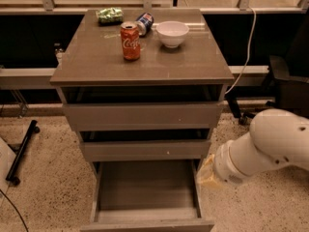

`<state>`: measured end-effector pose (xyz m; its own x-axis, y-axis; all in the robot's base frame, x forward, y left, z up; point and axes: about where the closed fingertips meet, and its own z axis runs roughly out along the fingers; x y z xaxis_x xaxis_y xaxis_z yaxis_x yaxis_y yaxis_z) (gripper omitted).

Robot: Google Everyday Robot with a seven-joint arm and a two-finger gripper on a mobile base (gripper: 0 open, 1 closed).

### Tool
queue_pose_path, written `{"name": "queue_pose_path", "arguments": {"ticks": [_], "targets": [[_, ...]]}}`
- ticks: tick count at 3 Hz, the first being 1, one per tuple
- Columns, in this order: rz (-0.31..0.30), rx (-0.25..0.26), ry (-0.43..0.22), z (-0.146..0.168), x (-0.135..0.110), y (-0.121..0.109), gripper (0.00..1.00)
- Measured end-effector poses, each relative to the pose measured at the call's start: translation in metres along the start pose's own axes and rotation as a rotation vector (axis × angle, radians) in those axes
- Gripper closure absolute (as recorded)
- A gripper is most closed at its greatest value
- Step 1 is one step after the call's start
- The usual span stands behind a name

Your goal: Close bottom drawer

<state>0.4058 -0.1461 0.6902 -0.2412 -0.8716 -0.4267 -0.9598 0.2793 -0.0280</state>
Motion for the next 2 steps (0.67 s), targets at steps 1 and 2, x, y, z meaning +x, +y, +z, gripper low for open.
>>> {"name": "queue_pose_path", "arguments": {"ticks": [1,2], "targets": [[0.041,0.003,-0.062,0.0366,0.0254,0.0019,1.0],[0.044,0.009,-0.07,0.0414,0.028,-0.0007,1.0]]}}
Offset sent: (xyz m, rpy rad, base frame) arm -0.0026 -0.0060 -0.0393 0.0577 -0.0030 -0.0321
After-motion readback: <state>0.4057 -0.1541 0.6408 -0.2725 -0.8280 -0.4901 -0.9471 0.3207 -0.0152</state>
